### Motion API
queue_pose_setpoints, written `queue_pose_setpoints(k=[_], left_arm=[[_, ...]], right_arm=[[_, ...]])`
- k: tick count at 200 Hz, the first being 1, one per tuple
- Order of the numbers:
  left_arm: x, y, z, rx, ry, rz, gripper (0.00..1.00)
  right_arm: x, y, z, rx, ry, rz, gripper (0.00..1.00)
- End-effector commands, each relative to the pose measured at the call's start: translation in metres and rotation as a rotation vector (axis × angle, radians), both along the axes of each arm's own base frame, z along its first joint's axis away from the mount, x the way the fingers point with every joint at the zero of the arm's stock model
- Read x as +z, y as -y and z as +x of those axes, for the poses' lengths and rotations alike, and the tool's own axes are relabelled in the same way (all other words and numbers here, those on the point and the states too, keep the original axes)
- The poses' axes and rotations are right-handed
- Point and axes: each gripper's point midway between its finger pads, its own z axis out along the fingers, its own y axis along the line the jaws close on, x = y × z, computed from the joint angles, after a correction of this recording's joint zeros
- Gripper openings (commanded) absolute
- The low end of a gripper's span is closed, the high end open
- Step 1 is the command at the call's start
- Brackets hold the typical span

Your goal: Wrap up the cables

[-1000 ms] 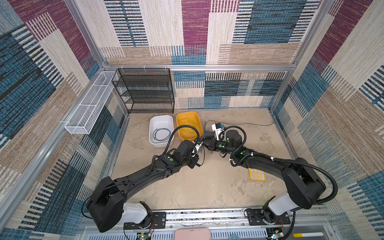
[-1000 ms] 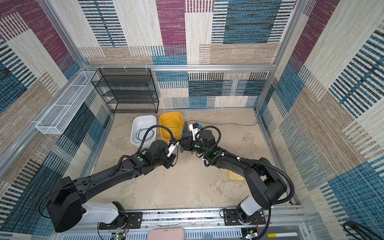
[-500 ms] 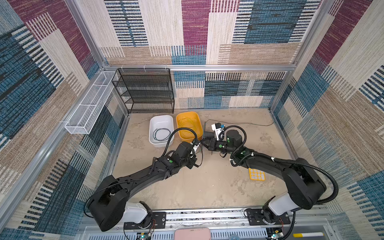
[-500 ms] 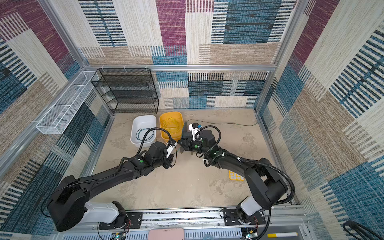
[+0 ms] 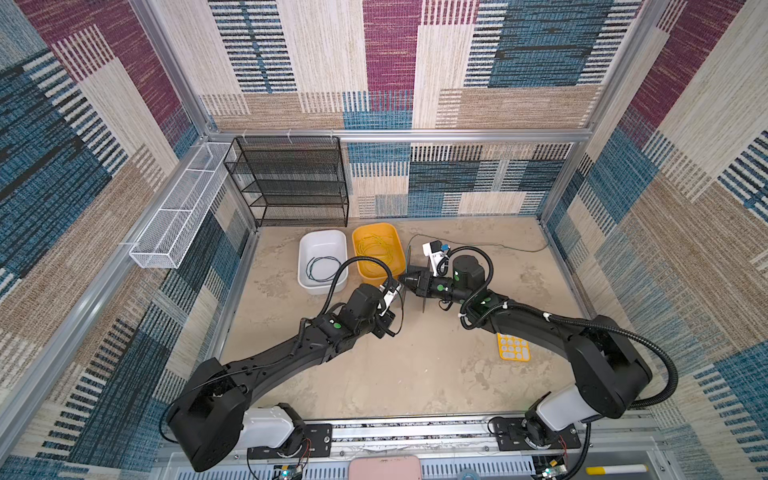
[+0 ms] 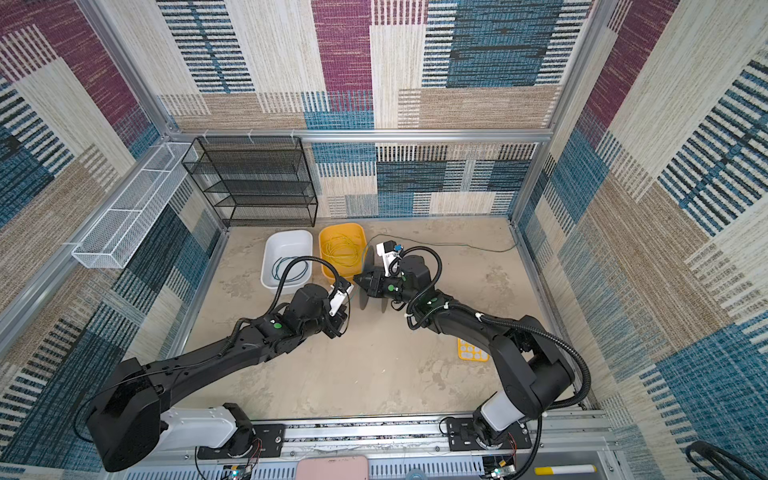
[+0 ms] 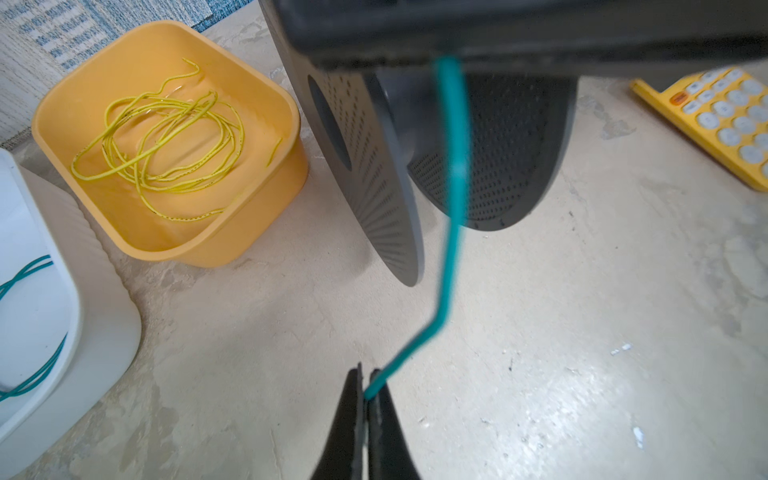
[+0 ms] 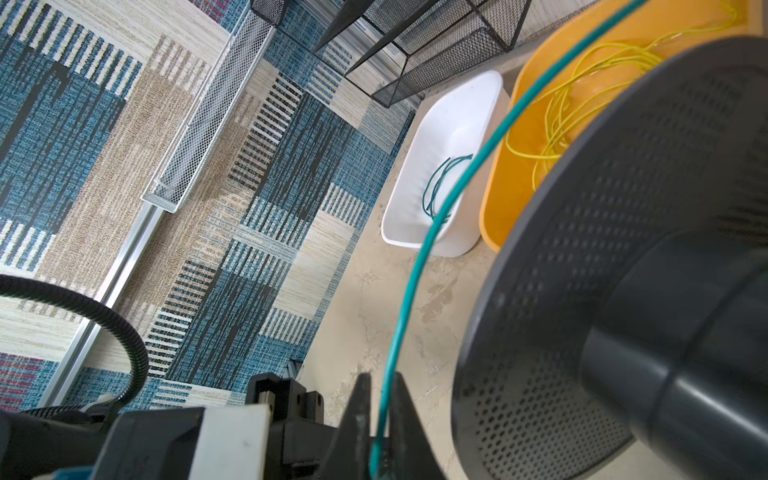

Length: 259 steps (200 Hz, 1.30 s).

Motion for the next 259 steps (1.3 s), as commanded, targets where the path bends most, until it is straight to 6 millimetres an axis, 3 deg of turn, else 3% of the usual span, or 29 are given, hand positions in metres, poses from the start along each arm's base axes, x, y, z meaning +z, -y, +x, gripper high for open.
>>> queue_pose_setpoints(k=[1, 21, 48, 74, 136, 170, 188, 194, 209, 220, 239, 259], left_arm=[[0.021, 0.01, 0.0, 0.003, -0.01, -0.089, 0.0], [0.033, 0.026, 0.002, -0.012, -0.043, -0.176, 0.0], [0.029, 0.043, 0.007, -0.013, -0.087, -0.204, 0.0], [0.027, 0.045, 0.01, 0.013, -0.093, -0.184, 0.0], [0.062, 0.047, 0.026, 0.069, -0.046, -0.221, 0.0], [0.061, 0.053, 0.026, 0.049, -0.058, -0.229, 0.0], [0.059, 0.052, 0.026, 0.055, -0.061, -0.23, 0.0], [0.059, 0.052, 0.025, 0.057, -0.06, -0.232, 0.07], [0.057, 0.048, 0.022, 0.052, -0.057, -0.224, 0.39], [0.055, 0.042, 0.018, 0.053, -0.046, -0.211, 0.53], [0.049, 0.027, 0.015, 0.078, -0.026, -0.171, 0.62], [0.039, 0.012, 0.013, 0.099, -0.039, -0.129, 0.63]], right_arm=[[0.005, -0.001, -0.002, 0.015, 0.017, 0.002, 0.37], [0.0, -0.001, -0.003, 0.017, 0.001, 0.01, 0.43], [-0.015, -0.001, -0.008, 0.029, -0.03, 0.016, 0.43], [-0.013, 0.001, -0.012, 0.033, -0.017, 0.02, 0.42], [-0.01, 0.001, -0.014, 0.045, -0.008, 0.024, 0.37], [-0.007, 0.001, -0.014, 0.041, 0.004, 0.018, 0.09], [-0.004, 0.002, -0.013, 0.037, 0.012, 0.017, 0.01], [-0.004, 0.002, -0.013, 0.036, 0.015, 0.015, 0.0], [0.0, 0.003, -0.012, 0.027, 0.029, 0.008, 0.0], [0.001, 0.004, -0.01, 0.019, 0.038, 0.0, 0.0], [0.005, 0.005, -0.009, 0.017, 0.054, -0.011, 0.0], [0.009, 0.005, -0.008, 0.018, 0.067, -0.019, 0.0]])
